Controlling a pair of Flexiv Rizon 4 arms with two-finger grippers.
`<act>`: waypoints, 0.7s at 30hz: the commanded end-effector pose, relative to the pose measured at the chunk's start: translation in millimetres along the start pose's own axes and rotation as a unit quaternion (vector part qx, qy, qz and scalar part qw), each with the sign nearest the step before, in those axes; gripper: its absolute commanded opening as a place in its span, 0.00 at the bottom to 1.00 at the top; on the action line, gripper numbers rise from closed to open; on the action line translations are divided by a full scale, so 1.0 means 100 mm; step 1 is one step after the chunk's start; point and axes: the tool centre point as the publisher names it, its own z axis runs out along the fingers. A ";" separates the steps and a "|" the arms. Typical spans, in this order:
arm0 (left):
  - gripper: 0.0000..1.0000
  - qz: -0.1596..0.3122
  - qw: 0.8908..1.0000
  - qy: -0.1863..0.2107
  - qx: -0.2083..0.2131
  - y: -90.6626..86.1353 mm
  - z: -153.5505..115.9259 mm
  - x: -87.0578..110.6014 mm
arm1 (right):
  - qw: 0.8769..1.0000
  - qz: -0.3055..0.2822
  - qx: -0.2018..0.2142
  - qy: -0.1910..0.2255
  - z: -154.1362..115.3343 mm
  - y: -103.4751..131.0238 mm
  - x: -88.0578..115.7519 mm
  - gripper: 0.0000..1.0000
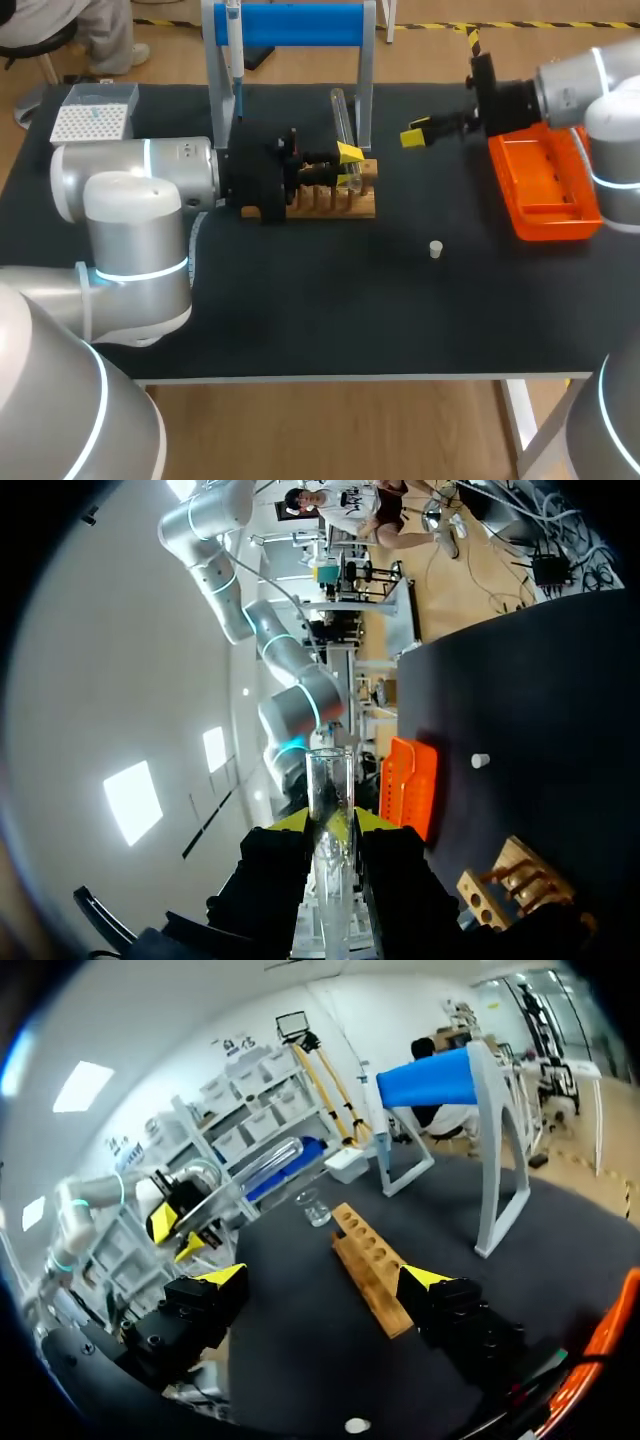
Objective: Invert the test tube, pick up the pipette, mount the tip to pipette, aspirate from beaker and dispense into the tube, eject the tip, return the pipette, and cap with the stopper.
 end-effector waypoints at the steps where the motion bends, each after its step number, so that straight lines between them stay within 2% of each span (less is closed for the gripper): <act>1: 0.00 0.001 1.000 -0.001 -0.002 -0.01 0.01 0.00 | 1.000 -0.020 -0.001 -0.016 -0.01 0.00 0.08 1.00; 8: 0.00 0.001 1.000 -0.001 -0.002 -0.01 0.01 0.00 | 1.000 -0.020 -0.001 -0.016 -0.01 0.00 0.08 1.00; 11: 0.00 0.001 1.000 -0.001 -0.002 -0.01 0.01 0.00 | 0.992 -0.104 0.032 -0.057 0.11 -0.04 0.07 1.00; 14: 0.00 0.001 1.000 -0.001 -0.002 -0.01 0.01 0.00 | 0.984 -0.154 0.050 -0.077 0.22 -0.09 0.03 1.00; 21: 0.00 0.001 1.000 -0.001 -0.002 -0.01 0.01 0.00 | 0.973 -0.215 0.053 -0.062 0.41 -0.14 -0.06 1.00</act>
